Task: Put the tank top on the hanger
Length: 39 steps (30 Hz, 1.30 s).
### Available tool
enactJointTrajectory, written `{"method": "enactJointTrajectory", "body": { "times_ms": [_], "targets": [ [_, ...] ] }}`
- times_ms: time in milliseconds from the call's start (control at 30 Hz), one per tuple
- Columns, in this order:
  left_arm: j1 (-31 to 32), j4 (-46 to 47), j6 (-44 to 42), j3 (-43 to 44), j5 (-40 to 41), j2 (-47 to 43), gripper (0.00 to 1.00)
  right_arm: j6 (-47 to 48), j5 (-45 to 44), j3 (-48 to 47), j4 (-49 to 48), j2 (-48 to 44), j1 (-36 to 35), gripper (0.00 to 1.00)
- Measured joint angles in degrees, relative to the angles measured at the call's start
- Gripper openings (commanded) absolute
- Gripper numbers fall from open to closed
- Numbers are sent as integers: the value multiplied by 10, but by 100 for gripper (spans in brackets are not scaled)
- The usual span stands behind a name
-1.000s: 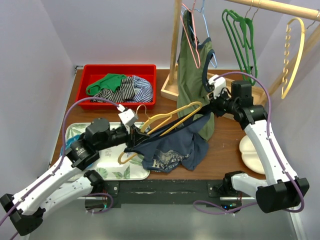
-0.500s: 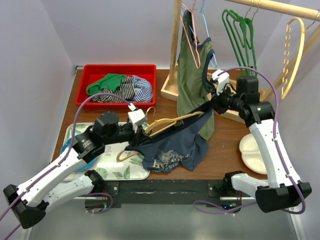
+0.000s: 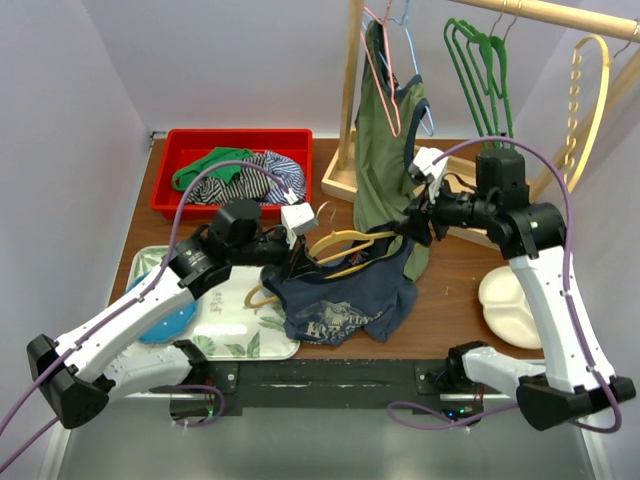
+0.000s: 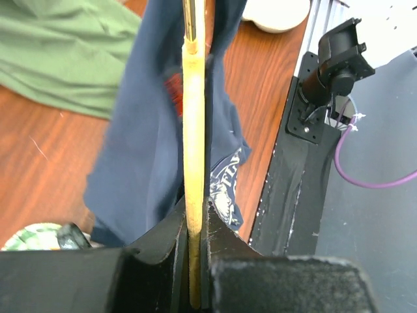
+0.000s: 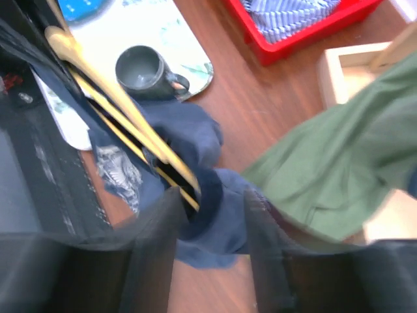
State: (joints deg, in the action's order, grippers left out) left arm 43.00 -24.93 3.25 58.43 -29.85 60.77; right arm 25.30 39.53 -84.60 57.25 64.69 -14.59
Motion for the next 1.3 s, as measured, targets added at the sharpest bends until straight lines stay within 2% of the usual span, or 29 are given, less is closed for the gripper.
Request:
{"method": "enactJointTrajectory", "body": {
  "times_ms": [100,200,300,500,600,633,667,733,800,833,900,933,967,1033,1067,1133,1167,1267,1300],
  "targets": [
    [0,-5,-12,12,-4,-2,0,14,-56,0,15,-33,1,99],
    [0,-23,-33,21,-16,-2,0,36,-106,-10,40,-66,6,99],
    [0,-48,-52,33,-30,-2,0,75,-115,-40,73,-77,11,99],
    [0,-87,-85,67,-62,3,0,235,-24,-32,160,-69,10,97],
    [0,-94,-92,84,-80,15,0,285,1,-4,178,-52,2,91],
    [0,-95,-94,88,-84,19,0,293,3,4,182,-45,-1,88],
    [0,-97,-96,92,-90,25,0,301,5,13,184,-36,-7,80],
    [0,-101,-99,100,-101,36,0,308,6,29,188,-19,-22,74],
    [0,-104,-99,106,-108,46,0,309,7,45,189,-8,-44,58],
    [0,-104,-99,108,-110,49,0,311,8,50,191,-5,-52,41],
    [0,-108,-99,111,-111,54,0,312,16,59,196,-3,-68,25],
    [0,-109,-99,112,-111,54,0,312,21,59,197,-3,-70,4],
    [0,-110,-100,112,-111,54,0,313,23,59,196,-4,-71,0],
    [2,-110,-104,112,-112,54,0,306,23,58,195,-6,-71,0],
    [3,-110,-106,113,-109,54,9,299,21,58,195,-8,-70,0],
    [3,-105,-108,113,-99,51,34,283,16,55,194,-12,-71,0],
    [4,-101,-108,113,-91,48,60,271,5,53,190,-19,-72,0],
    [4,-86,-105,113,-36,26,83,247,-26,51,195,-57,-53,0],
    [0,-81,-103,112,-12,11,87,241,-39,51,197,-75,-39,0]
  ]
}}
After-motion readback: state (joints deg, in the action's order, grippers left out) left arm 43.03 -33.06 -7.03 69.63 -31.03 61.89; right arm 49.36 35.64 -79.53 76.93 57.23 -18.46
